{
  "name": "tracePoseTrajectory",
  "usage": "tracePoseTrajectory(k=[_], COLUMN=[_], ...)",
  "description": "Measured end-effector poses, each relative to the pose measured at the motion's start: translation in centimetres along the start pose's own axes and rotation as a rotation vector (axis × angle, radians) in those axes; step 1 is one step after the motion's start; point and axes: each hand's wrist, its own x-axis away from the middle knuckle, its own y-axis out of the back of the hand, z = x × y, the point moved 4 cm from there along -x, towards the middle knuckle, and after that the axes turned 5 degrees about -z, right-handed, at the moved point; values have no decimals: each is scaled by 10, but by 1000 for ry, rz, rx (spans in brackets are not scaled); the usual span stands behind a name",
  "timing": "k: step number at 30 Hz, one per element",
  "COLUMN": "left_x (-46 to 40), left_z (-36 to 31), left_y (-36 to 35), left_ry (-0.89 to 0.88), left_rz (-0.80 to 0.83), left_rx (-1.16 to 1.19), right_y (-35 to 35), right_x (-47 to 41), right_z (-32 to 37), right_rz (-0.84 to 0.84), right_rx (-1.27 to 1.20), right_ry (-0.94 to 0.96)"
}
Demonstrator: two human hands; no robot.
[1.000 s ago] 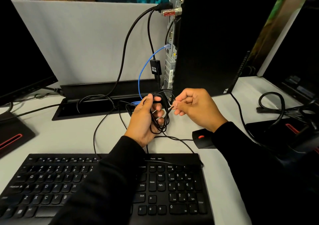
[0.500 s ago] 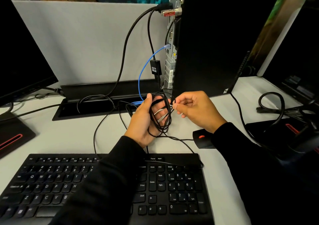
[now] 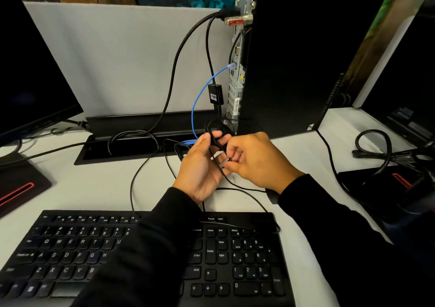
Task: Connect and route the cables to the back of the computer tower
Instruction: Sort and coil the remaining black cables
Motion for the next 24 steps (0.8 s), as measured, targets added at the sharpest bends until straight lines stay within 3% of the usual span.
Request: tracePoseTrajectory(k=[5, 10, 18, 24], left_x=[-2, 1, 8, 9], left_z=[1, 3, 6, 3], left_y=[3, 1, -7, -9], left_ry=[-66, -115, -165, -97], left_rz=[-48, -57, -24, 24], left_rx=[-117, -173, -213, -124], right_y=[-3, -7, -14, -1], right_x=[3, 4, 6, 5], right_z=[-1, 2, 2, 5], right_rz=[11, -122, -293, -301], right_rx=[20, -190, -292, -369], right_ry=[-45, -98, -158, -90])
